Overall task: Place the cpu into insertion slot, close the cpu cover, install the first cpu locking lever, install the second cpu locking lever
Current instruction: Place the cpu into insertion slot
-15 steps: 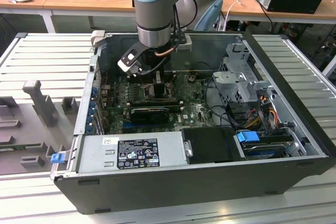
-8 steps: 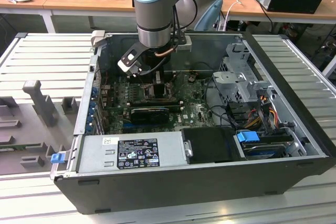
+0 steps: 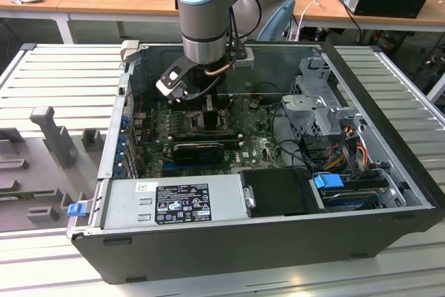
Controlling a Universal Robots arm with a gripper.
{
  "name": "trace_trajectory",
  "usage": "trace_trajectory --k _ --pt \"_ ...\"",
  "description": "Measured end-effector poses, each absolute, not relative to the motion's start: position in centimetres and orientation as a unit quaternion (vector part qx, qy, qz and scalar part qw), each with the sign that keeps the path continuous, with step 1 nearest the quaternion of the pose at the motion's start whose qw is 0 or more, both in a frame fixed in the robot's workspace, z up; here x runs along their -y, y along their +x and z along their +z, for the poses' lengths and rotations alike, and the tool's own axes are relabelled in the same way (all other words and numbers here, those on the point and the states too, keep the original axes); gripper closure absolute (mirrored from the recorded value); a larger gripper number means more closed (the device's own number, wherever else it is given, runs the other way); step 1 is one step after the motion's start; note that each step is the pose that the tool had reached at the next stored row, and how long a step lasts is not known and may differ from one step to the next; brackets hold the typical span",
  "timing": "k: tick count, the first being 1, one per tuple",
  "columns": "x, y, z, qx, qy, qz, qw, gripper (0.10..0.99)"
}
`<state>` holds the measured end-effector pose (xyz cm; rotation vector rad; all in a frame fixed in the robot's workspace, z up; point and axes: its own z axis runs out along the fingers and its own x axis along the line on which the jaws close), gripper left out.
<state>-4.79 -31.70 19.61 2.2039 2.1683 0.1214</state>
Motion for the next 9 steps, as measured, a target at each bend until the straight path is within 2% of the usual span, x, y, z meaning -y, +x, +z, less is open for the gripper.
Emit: trace_trajectory --k 1,2,9 --pt "31.72 -4.79 19.64 -0.701 0.712 0.039 0.024 0.482" --pt "31.73 -4.80 19.66 -0.701 0.712 0.038 0.024 0.412" --pt "31.84 -4.79 19.66 -0.701 0.712 0.036 0.026 0.412"
